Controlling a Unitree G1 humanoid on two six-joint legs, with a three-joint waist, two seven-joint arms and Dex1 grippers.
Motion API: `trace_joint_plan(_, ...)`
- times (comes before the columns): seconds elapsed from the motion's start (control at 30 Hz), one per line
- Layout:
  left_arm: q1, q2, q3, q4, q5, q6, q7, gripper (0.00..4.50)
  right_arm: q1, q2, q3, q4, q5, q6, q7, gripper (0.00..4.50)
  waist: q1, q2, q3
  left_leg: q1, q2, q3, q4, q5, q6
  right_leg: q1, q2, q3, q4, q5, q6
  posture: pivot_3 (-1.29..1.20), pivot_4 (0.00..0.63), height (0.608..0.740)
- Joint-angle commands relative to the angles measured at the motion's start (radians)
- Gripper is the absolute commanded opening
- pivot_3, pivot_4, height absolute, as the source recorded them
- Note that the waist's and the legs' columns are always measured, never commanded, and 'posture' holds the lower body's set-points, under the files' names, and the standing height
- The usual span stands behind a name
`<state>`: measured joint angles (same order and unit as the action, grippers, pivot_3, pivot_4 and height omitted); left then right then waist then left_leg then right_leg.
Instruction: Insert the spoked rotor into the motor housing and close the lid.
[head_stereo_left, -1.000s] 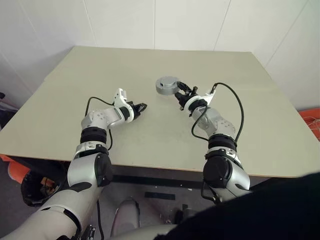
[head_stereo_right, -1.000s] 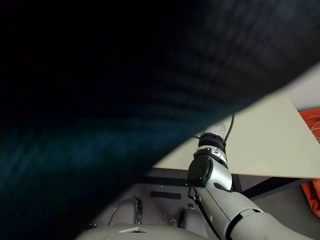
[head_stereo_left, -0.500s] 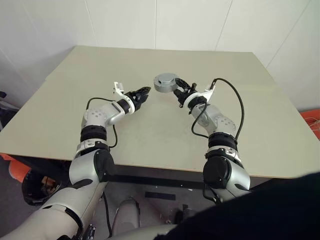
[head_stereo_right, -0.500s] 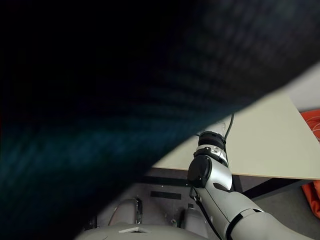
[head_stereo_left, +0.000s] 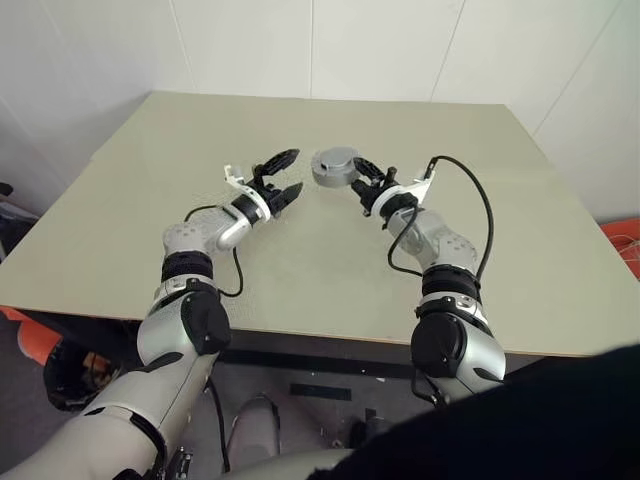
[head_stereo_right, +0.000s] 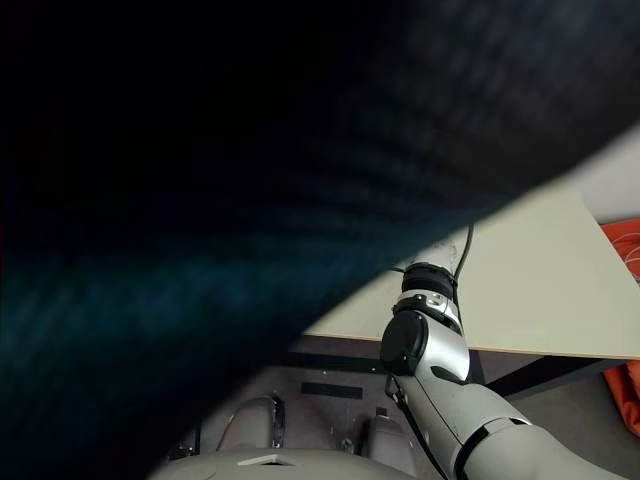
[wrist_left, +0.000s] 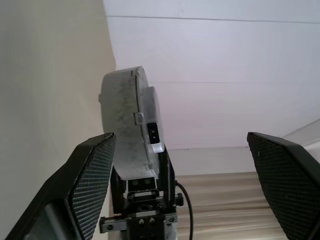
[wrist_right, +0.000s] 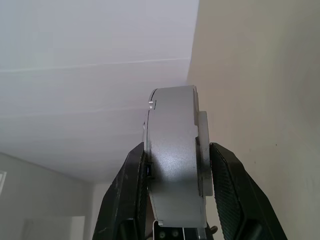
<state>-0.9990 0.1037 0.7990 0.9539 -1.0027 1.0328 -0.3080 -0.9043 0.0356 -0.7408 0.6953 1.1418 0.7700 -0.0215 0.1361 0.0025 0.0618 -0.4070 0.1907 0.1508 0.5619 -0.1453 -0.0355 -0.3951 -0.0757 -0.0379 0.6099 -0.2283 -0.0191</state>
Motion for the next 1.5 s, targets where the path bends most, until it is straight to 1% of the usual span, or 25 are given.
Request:
trace_joint_plan(0.03,-0.053,-0.010,0.005,0.061,-0.017,-0.028,-0.008,4.46,-0.027,-0.010,0.018,-0.062,0.029,0.007,0.037,1.69,0.001,0.000,0.000,0.000,0.000,0.000,0.000,0.000,0.000,0.000,0.000,0.000,0.000,0.000,0.000,0.00,0.000,0.740)
trace_joint_plan(0.27,-0.095,-0.018,-0.015,0.175,0.029,-0.108,0.005,4.46,-0.022,-0.014,0.026,-0.095,0.039,0.008,0.031,1.69,0.013,0.000,0.000,0.000,0.000,0.000,0.000,0.000,0.000,0.000,0.000,0.000,0.000,0.000,0.000,0.00,0.000,0.740)
trace_joint_plan(0.53,-0.095,-0.007,-0.035,0.181,0.051,-0.116,-0.030,4.46,-0.015,-0.013,0.036,-0.110,0.033,0.006,0.033,1.69,0.015,0.000,0.000,0.000,0.000,0.000,0.000,0.000,0.000,0.000,-0.001,0.000,0.000,0.000,0.000,0.00,0.000,0.740)
trace_joint_plan(0.83,-0.109,-0.050,-0.054,0.231,0.086,-0.193,-0.065,4.46,-0.009,-0.009,0.057,-0.131,0.036,0.005,0.033,1.69,0.017,0.000,0.000,0.000,0.000,0.000,0.001,0.000,0.000,0.001,-0.001,0.000,0.001,0.000,0.001,0.00,0.000,0.740)
trace_joint_plan(1.23,-0.160,-0.058,-0.027,0.248,0.068,-0.236,-0.157,4.46,0.018,-0.006,0.069,-0.175,0.050,0.029,0.028,1.69,0.018,0.000,0.000,0.000,0.000,0.000,0.001,0.000,0.000,0.000,-0.001,0.000,0.001,0.000,0.000,0.00,0.000,0.740)
trace_joint_plan(1.5,-0.164,-0.052,-0.007,0.257,0.066,-0.271,-0.150,4.46,0.080,0.009,0.049,-0.264,0.154,0.105,-0.024,1.69,0.019,0.000,0.000,0.000,0.000,0.000,0.001,0.000,0.000,0.000,-0.001,0.000,0.001,0.000,0.000,0.00,0.000,0.740)
